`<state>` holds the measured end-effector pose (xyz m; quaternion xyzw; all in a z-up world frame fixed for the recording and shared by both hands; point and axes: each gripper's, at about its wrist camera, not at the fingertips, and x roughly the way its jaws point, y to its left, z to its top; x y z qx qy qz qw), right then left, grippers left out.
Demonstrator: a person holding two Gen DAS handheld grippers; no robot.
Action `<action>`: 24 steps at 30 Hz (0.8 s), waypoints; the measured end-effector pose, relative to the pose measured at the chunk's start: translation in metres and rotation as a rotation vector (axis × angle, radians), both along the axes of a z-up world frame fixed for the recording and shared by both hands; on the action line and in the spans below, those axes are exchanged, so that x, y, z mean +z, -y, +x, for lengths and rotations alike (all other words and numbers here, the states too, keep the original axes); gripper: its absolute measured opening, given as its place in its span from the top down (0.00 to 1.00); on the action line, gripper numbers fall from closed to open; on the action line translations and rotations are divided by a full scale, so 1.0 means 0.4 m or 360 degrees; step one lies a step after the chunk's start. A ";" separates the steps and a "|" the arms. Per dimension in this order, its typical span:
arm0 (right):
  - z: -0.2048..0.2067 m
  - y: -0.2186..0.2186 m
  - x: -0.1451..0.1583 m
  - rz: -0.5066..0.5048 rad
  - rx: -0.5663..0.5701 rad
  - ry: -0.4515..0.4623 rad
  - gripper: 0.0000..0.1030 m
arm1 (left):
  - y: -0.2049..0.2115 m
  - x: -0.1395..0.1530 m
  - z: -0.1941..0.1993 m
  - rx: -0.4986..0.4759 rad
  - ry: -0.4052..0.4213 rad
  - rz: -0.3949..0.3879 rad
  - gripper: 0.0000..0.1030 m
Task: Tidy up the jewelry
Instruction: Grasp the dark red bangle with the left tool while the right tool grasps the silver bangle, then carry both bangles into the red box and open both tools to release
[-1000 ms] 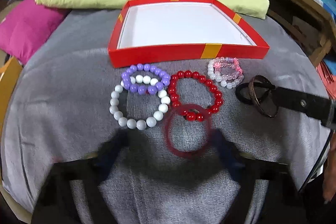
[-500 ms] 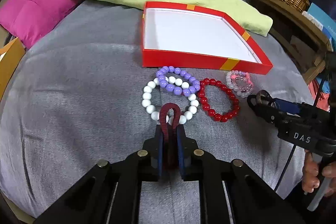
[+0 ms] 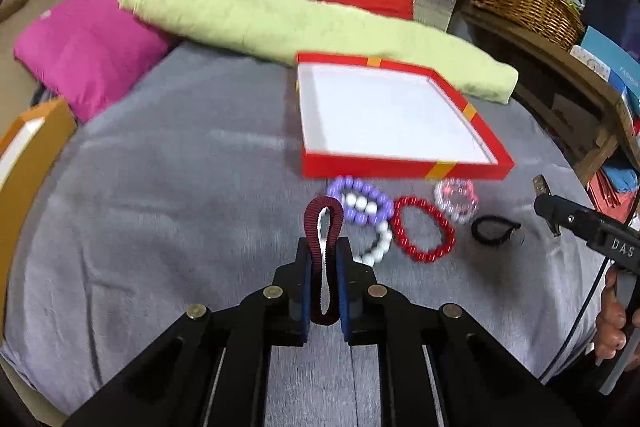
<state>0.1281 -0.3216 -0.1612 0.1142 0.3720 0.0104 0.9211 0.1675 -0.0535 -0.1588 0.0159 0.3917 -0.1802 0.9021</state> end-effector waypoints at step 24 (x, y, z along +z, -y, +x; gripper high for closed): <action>0.417 0.084 -0.088 0.0266 -0.0205 -0.0174 0.37 | 0.248 -0.071 0.374 -0.0171 -0.0251 0.0108 0.82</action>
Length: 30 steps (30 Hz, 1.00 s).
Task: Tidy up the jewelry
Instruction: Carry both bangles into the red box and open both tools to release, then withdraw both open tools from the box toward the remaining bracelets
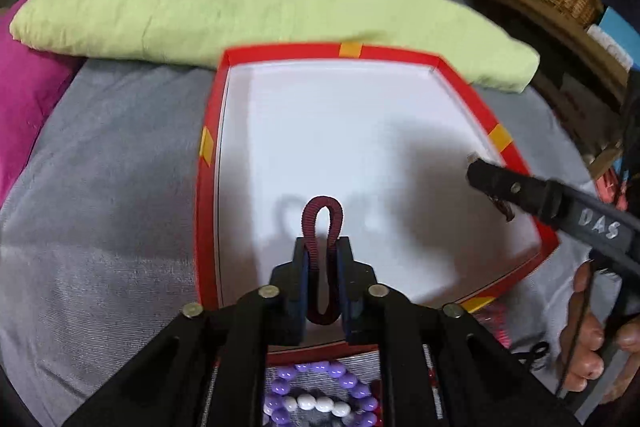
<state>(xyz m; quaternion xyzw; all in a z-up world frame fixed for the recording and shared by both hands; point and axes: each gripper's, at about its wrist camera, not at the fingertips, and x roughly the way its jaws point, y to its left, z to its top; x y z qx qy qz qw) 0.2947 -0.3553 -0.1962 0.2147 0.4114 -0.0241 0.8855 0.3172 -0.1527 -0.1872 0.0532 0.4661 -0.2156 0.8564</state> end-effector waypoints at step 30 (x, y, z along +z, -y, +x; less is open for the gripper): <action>-0.373 -0.023 0.169 -0.0151 0.0137 0.0100 0.37 | -0.108 0.220 -0.330 0.0261 0.0606 0.0198 0.32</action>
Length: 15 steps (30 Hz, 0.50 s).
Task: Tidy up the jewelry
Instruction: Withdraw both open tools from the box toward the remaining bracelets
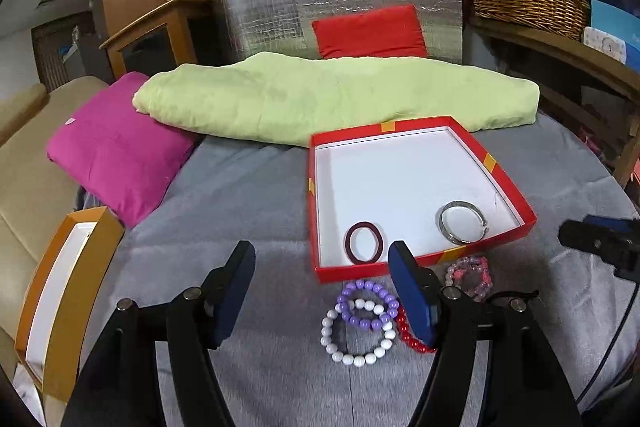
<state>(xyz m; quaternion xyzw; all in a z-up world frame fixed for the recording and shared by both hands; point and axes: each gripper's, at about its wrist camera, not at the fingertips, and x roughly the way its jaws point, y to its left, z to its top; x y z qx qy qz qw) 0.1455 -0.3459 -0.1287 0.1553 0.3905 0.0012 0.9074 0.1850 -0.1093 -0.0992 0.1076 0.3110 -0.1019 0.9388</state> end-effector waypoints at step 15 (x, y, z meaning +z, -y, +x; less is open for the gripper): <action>0.012 -0.003 -0.070 0.0161 0.0035 -0.0190 0.46 | -0.010 -0.075 0.024 -0.0046 -0.0121 0.0096 0.29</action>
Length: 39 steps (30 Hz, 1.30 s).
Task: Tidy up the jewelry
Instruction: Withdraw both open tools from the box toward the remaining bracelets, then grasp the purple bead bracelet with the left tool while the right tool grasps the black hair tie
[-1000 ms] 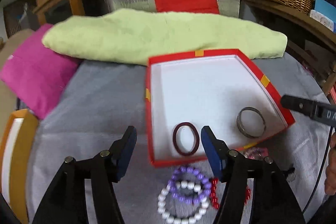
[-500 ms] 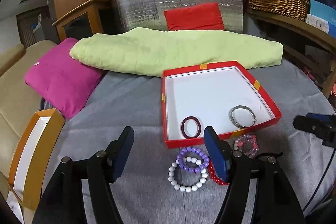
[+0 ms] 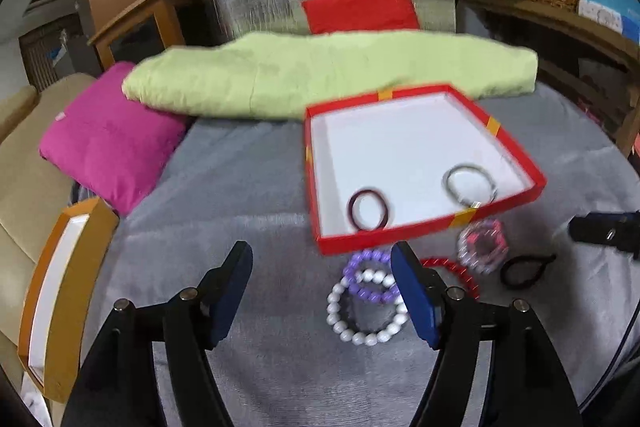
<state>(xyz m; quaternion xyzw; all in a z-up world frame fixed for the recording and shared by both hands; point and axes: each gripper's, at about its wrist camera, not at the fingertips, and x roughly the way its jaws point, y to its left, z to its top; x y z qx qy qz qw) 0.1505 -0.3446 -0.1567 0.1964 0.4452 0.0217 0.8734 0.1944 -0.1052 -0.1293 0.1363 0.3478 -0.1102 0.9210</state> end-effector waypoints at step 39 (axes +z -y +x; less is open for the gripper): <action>0.046 0.020 -0.109 0.0159 -0.0032 -0.0244 0.56 | -0.022 -0.154 0.170 -0.0106 -0.0485 -0.0234 0.48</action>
